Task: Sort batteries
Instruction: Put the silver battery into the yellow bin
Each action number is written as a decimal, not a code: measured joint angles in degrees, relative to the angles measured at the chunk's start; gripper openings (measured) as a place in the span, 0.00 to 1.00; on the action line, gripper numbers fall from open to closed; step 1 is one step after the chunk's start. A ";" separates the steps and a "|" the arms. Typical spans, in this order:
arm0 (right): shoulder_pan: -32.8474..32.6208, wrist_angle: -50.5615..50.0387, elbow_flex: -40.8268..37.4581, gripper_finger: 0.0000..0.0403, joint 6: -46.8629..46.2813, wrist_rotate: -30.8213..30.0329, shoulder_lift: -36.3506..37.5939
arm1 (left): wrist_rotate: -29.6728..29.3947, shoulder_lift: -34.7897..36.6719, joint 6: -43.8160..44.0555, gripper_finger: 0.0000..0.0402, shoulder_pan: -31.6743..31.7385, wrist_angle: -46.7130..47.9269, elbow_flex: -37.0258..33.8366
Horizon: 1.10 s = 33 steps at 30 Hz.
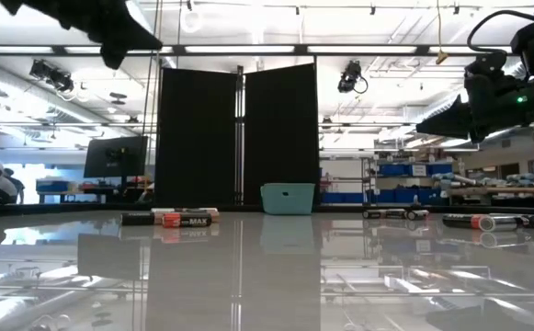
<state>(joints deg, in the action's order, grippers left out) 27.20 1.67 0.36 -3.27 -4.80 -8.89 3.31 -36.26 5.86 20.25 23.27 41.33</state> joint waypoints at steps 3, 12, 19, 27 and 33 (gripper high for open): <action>0.00 -0.02 0.00 0.10 -0.01 0.00 -0.01 | -1.22 -3.94 1.23 0.01 0.00 4.56 2.88; 0.00 -0.02 0.02 0.10 0.01 0.00 -0.01 | -1.29 -15.16 6.17 0.01 0.00 10.13 3.55; 0.00 -0.02 0.02 0.10 -0.01 0.00 -0.01 | -2.08 -25.98 10.21 0.04 0.00 10.73 3.55; 0.00 0.00 0.02 0.10 -0.01 -0.01 0.00 | -5.16 -35.07 7.81 0.22 -0.02 12.89 3.55; 0.00 -0.01 0.02 0.10 -0.01 -0.01 0.00 | -5.37 -40.52 3.45 0.33 0.00 11.18 2.77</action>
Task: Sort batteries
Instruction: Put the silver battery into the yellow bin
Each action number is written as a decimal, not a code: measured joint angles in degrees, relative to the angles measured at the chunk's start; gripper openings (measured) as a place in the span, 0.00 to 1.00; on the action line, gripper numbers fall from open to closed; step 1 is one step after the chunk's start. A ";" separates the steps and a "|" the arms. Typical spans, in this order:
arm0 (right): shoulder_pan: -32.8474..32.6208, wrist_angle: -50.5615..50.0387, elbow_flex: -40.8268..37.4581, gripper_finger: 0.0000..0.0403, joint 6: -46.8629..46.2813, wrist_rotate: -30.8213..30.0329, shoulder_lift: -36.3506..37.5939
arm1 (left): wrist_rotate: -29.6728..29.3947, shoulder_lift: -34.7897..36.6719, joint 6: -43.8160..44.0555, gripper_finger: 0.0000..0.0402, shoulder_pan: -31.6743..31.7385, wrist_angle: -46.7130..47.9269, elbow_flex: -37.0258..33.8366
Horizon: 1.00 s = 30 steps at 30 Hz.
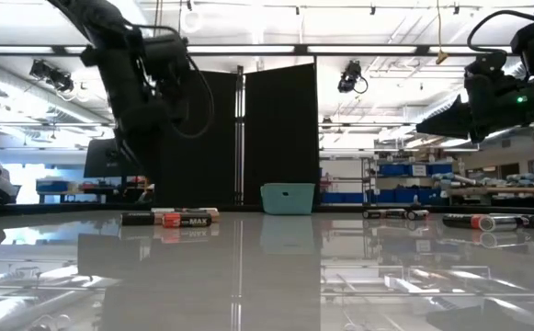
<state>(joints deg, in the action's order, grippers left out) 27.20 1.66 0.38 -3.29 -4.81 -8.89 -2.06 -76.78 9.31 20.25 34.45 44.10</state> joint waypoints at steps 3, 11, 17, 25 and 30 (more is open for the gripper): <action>0.00 0.01 0.00 0.10 0.02 0.01 0.01 | 0.00 -2.05 -1.42 0.34 0.29 -4.18 -1.79; 0.00 0.01 0.00 0.10 0.02 -0.01 0.01 | -2.64 -5.62 -4.70 0.34 1.17 -7.81 -2.46; 0.00 0.01 -0.01 0.10 0.01 0.00 0.01 | -2.76 -8.66 -4.84 0.34 2.57 -9.72 -2.46; 0.00 -0.01 -0.02 0.10 0.00 -0.01 0.01 | -0.66 -11.91 -5.63 0.34 4.07 -11.16 -2.22; 0.00 0.01 -0.02 0.10 0.02 -0.01 0.01 | -0.15 -13.26 -6.43 0.32 4.13 -10.81 -2.15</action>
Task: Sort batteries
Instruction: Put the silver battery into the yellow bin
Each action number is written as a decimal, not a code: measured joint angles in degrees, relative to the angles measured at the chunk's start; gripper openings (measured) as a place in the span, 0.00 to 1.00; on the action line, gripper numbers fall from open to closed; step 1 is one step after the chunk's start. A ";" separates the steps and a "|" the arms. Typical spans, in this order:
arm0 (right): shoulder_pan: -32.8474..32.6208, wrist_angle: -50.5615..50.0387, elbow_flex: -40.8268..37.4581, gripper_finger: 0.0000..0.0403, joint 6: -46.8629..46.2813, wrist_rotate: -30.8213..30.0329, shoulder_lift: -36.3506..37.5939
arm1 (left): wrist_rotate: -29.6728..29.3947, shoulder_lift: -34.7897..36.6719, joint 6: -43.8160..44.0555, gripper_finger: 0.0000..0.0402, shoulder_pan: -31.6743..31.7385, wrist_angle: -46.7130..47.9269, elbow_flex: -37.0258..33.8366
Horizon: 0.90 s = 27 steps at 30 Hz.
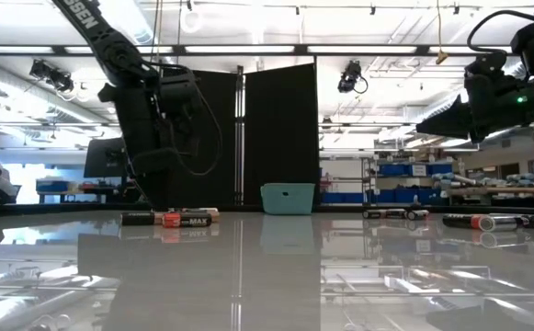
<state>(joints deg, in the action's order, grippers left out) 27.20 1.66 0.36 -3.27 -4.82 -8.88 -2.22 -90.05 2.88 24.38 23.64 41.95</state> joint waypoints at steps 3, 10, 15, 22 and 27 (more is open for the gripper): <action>0.00 0.01 0.02 0.10 0.00 0.00 0.00 | 0.47 0.04 -1.28 0.26 -0.14 0.68 0.02; 0.00 0.00 0.01 0.10 -0.01 0.01 0.00 | -0.09 0.38 -2.84 0.11 -1.83 2.20 0.04; 0.00 0.01 0.00 0.10 -0.01 0.00 0.00 | -1.24 1.98 -1.33 0.11 -3.77 5.34 0.63; 0.00 0.01 0.00 0.10 0.00 0.01 0.00 | 0.31 9.65 6.45 0.11 -8.64 15.53 4.48; 0.00 0.01 0.02 0.10 0.00 0.02 0.00 | 0.98 16.26 17.95 0.11 -16.51 21.82 7.10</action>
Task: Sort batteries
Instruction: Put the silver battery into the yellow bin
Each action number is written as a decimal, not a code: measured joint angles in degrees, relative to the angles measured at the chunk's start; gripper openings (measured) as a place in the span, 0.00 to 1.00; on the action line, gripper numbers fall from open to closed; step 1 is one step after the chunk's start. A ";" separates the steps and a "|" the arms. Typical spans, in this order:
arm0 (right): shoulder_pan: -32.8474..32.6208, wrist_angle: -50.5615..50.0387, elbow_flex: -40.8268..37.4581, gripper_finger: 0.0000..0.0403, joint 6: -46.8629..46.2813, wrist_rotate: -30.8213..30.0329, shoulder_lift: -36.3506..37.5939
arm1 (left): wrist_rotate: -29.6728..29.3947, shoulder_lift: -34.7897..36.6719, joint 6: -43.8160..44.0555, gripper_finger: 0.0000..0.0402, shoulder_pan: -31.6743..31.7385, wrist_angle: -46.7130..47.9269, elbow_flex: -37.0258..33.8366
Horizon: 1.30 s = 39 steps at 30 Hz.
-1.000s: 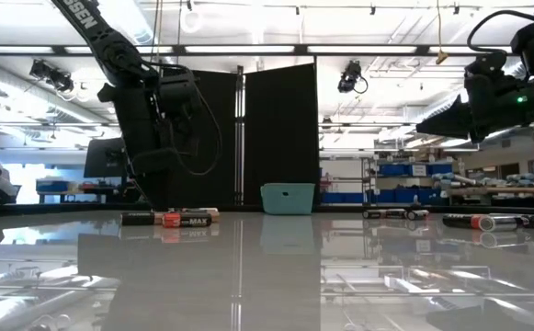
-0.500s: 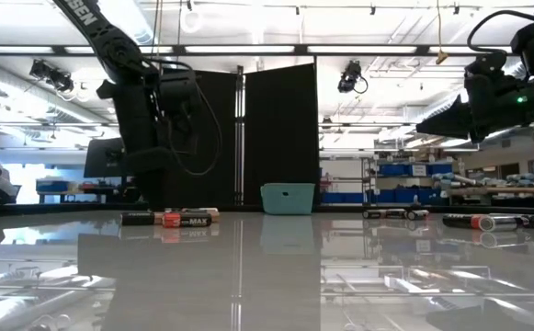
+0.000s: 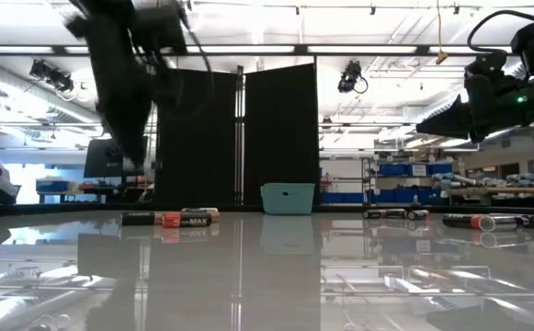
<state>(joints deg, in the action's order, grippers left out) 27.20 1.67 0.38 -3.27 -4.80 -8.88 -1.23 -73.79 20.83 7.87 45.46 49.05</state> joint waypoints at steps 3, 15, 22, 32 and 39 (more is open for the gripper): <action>0.00 0.00 -0.01 0.10 0.00 -0.02 0.00 | -0.91 3.72 9.11 0.11 -5.97 2.77 0.77; 0.00 0.20 0.00 0.10 0.00 -0.02 -0.35 | -9.21 9.27 50.18 0.11 -36.23 6.48 1.18; -0.01 0.35 -0.01 0.10 -0.01 -0.02 -0.35 | -10.01 6.52 75.48 0.11 -51.60 8.43 1.18; -0.02 0.37 0.00 0.10 0.00 -0.02 -0.35 | -9.42 -2.51 102.45 0.11 -67.06 15.98 6.90; -0.01 0.35 -0.01 0.10 -0.01 -0.02 -0.35 | -6.85 -9.97 107.31 0.11 -68.96 16.23 7.26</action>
<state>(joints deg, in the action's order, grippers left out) 27.19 2.02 0.37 -3.28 -4.82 -9.23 -8.08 -83.76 128.15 -61.08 61.69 56.31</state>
